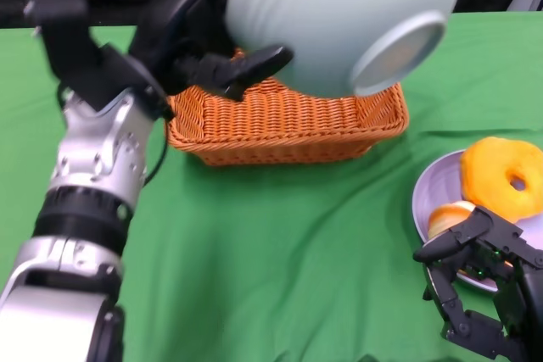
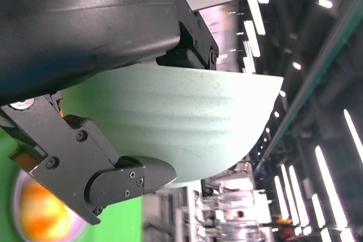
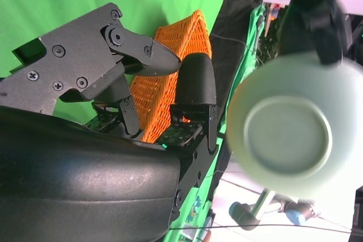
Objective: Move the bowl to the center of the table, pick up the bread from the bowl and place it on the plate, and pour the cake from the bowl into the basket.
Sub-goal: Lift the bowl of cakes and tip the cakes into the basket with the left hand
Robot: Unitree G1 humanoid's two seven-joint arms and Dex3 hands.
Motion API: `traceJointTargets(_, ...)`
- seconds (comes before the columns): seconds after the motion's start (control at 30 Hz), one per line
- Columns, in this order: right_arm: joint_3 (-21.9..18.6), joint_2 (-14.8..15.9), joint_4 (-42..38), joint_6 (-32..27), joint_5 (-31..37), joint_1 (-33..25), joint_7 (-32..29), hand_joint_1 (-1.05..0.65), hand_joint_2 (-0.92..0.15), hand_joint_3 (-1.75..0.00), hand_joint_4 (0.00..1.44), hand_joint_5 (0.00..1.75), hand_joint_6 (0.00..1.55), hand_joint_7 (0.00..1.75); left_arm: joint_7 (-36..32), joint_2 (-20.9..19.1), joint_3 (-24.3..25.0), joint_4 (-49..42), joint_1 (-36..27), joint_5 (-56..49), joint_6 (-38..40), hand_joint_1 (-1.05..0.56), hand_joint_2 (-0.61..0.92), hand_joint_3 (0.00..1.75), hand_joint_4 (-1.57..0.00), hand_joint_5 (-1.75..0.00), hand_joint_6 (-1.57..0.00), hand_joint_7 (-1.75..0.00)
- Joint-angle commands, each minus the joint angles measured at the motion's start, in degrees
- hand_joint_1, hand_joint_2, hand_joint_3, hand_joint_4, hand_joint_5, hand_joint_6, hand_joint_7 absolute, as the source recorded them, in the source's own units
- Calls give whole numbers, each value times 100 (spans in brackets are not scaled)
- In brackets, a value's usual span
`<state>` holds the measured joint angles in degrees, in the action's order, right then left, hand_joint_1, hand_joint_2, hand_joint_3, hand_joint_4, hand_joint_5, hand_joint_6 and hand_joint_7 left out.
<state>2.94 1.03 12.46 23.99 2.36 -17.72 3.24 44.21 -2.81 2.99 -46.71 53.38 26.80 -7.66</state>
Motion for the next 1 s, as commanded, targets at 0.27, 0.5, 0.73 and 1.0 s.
traceJointTargets(0.27, -40, 20, -117, 161, 104, 19, -88, -14, -61, -87, 70, 159, 65, 137, -89, 347, 555, -895, 811, 4, 1085, -17, 50, 125, -84, -175, -71, -170)
traceJointTargets(0.5, -26, -3, -128, 175, 49, 4, -80, -16, -61, -87, 70, 160, 66, 137, -363, 682, 958, -1439, 1011, 79, 1367, -14, 53, 127, -84, -175, -71, -169)
traceJointTargets(0.73, -17, 8, -181, 238, 59, 10, -68, -16, -62, -86, 70, 160, 65, 136, -768, 862, 1296, -1920, 1166, 27, 1446, -15, 60, 122, -87, -175, -73, -168)
traceJointTargets(1.0, -14, -3, -188, 254, 37, -14, -70, -15, -61, -88, 69, 160, 65, 136, -1081, 951, 1609, -2253, 1232, -19, 1596, -16, 67, 118, -85, -175, -71, -167)
